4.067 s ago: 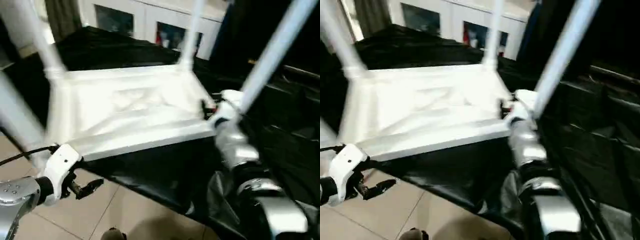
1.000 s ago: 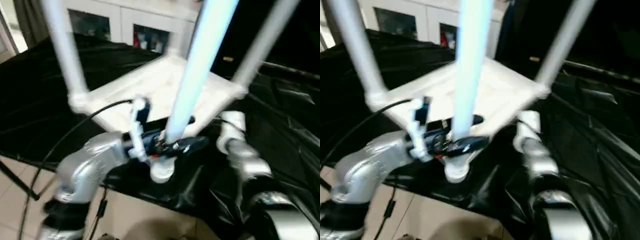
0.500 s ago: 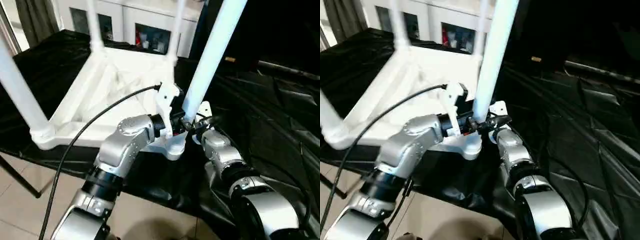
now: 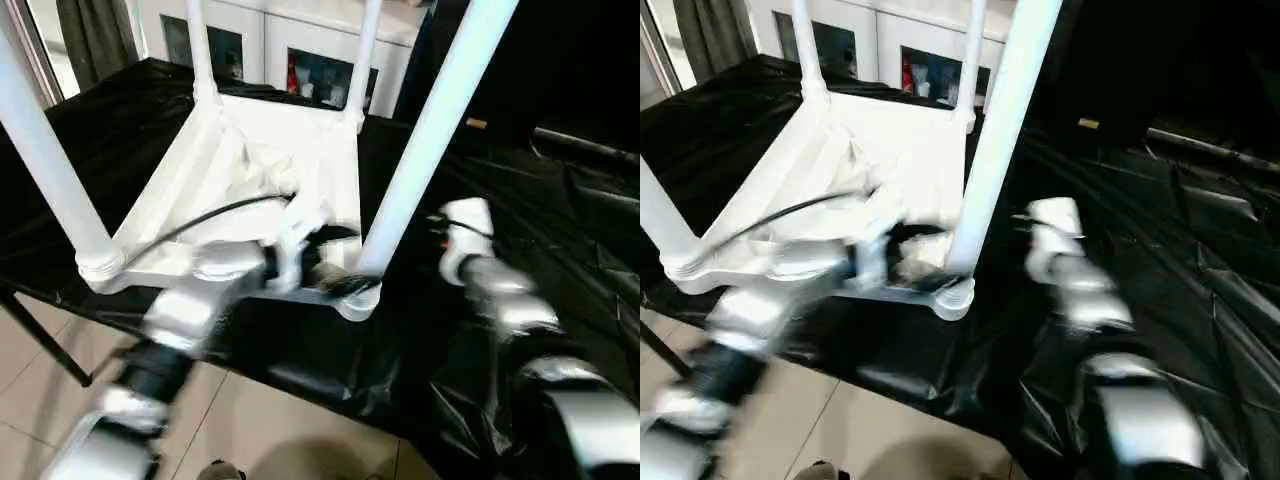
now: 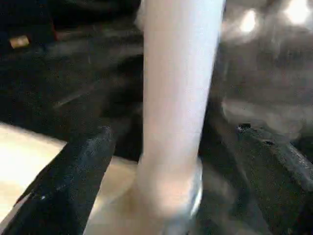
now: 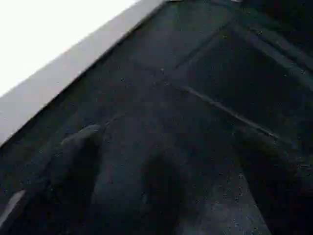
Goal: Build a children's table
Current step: Rotate table base, then rotate leg to tighten
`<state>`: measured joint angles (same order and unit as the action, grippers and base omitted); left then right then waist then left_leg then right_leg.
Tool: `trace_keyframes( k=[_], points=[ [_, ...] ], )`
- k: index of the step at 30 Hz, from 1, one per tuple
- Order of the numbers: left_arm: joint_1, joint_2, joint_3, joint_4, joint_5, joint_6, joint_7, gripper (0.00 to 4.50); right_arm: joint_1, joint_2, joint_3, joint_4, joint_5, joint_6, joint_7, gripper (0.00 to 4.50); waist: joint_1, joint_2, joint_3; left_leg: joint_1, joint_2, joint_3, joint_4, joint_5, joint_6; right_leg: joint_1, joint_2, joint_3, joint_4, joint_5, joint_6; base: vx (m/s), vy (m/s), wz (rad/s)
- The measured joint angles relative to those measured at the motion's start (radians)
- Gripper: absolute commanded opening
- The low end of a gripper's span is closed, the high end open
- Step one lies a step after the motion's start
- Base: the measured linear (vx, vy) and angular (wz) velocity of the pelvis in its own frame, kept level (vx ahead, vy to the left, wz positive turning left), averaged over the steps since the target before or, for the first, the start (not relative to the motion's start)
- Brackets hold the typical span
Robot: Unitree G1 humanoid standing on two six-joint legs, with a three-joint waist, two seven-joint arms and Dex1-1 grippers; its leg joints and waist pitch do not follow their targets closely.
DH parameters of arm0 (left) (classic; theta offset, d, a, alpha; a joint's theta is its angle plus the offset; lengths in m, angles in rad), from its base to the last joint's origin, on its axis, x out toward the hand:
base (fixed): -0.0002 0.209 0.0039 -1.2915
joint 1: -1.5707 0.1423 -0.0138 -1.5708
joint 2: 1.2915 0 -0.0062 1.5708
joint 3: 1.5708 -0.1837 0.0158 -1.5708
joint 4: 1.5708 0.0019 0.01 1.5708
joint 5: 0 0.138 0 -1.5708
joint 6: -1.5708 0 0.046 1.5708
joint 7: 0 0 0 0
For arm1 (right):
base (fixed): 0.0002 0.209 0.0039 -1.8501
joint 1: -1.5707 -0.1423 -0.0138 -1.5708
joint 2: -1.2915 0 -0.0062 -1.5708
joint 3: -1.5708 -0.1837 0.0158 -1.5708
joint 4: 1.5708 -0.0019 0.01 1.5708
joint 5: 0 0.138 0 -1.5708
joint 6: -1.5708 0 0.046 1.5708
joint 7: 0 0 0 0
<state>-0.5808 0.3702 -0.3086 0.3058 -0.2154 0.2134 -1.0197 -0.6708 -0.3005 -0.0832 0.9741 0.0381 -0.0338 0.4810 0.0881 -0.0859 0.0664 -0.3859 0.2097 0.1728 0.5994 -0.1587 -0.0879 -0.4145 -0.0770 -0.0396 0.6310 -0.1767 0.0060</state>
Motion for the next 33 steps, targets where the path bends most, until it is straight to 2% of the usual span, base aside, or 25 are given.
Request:
trace_keyframes(
  k=[2,4,5,6,7,11,14,17,22,25,27,30,33],
  points=[
    [-0.027,0.035,-0.032,0.058,0.042,-0.043,-0.053,4.32,0.05,-0.049,0.043,-0.092,0.0,0.005,0.12,4.48,0.003,0.001,0.0,0.001,0.0,0.0,0.0,0.0,0.0,0.001,0.0,0.0,0.0,0.0,0.0,0.0,0.0,0.0],
    [-0.043,0.041,-0.044,0.103,0.07,-0.07,-0.067,4.32,0.084,-0.087,0.063,-0.167,0.004,0.021,0.199,4.48,0.004,0.001,0.0,0.001,0.0,0.0,0.0,0.0,0.0,0.002,0.0,0.0,-0.001,0.0,0.0,0.0,0.0,0.0],
    [-0.055,0.041,-0.053,0.128,0.088,-0.086,-0.07,4.03,0.108,-0.113,0.077,-0.221,0.011,0.038,0.248,4.5,0.006,0.003,0.001,0.001,0.0,0.0,0.0,0.0,0.0,0.002,0.0,0.0,-0.001,0.0,0.0,0.0,0.0,0.0],
    [-0.07,0.04,-0.065,0.153,0.103,-0.1,-0.076,3.96,0.135,-0.139,0.093,-0.28,0.019,0.057,0.291,4.5,0.008,0.004,0.001,0.001,0.0,-0.001,0.0,0.0,0.0,0.003,0.0,0.0,-0.001,0.0,0.0,0.0,0.0,0.0],
    [-0.089,0.037,-0.079,0.182,0.118,-0.117,-0.084,3.96,0.17,-0.169,0.104,-0.349,0.035,0.084,0.344,4.5,0.012,0.005,0.001,0.001,0.0,-0.001,0.0,0.0,0.0,0.003,0.0,0.0,-0.001,0.0,0.0,0.0,0.0,0.0],
    [-0.152,0.023,-0.102,0.31,0.169,-0.186,-0.102,3.5,0.282,-0.271,0.144,-0.589,0.092,0.208,0.524,4.5,0.017,0.014,-0.001,0.003,0.0,-0.001,0.0,0.0,0.0,0.005,0.0,0.0,-0.002,0.0,0.0,0.0,0.0,0.0],
    [-0.171,0.007,-0.107,0.377,0.191,-0.212,-0.108,3.26,0.32,-0.308,0.155,-0.69,0.132,0.279,0.586,4.5,0.011,0.017,0.0,0.005,0.001,-0.002,0.0,0.0,0.0,0.006,0.0,-0.001,-0.002,0.001,-0.001,0.0,0.0,0.0],
    [-0.19,-0.002,-0.112,0.463,0.208,-0.237,-0.111,2.98,0.372,-0.368,0.182,-0.844,0.176,0.378,0.658,4.5,0.016,0.018,0.0,0.005,0.001,-0.002,-0.002,0.0,0.0,0.006,0.0,-0.001,-0.003,0.001,-0.001,0.0,0.0,0.0],
    [-0.22,-0.002,-0.11,0.526,0.22,-0.257,-0.121,2.6,0.394,-0.389,0.197,-0.924,0.192,0.441,0.686,4.5,0.025,0.018,0.0,0.005,0.003,-0.003,-0.001,0.0,0.0,0.007,0.0,-0.001,-0.003,0.001,-0.001,0.0,0.0,0.0],
    [-0.221,-0.001,-0.109,0.544,0.227,-0.26,-0.125,2.55,0.395,-0.39,0.209,-0.931,0.194,0.457,0.688,4.5,0.026,0.018,0.0,0.005,0.003,-0.003,-0.001,0.0,0.0,0.007,-0.001,-0.001,-0.003,0.001,-0.001,0.0,0.0,0.0],
    [-0.225,-0.001,-0.109,0.567,0.233,-0.268,-0.131,2.22,0.398,-0.396,0.212,-0.942,0.195,0.476,0.691,4.5,0.027,0.018,0.0,0.005,0.002,-0.003,-0.001,0.0,0.0,0.007,-0.001,-0.001,-0.003,0.001,-0.001,0.0,0.0,0.0],
    [-0.235,-0.001,-0.102,0.6,0.24,-0.279,-0.137,2.12,0.401,-0.412,0.214,-0.974,0.197,0.506,0.694,4.5,0.029,0.018,0.0,0.005,0.003,-0.003,-0.001,0.0,0.0,0.007,-0.001,-0.001,-0.003,0.001,-0.001,0.0,0.0,0.0],
    [-0.245,-0.003,-0.099,0.613,0.24,-0.289,-0.145,1.74,0.403,-0.415,0.214,-0.98,0.203,0.52,0.694,4.5,0.03,0.017,0.0,0.005,0.002,-0.003,-0.001,0.0,0.0,0.007,-0.001,-0.001,-0.003,0.001,-0.001,0.0,0.0,0.0]
  ],
)
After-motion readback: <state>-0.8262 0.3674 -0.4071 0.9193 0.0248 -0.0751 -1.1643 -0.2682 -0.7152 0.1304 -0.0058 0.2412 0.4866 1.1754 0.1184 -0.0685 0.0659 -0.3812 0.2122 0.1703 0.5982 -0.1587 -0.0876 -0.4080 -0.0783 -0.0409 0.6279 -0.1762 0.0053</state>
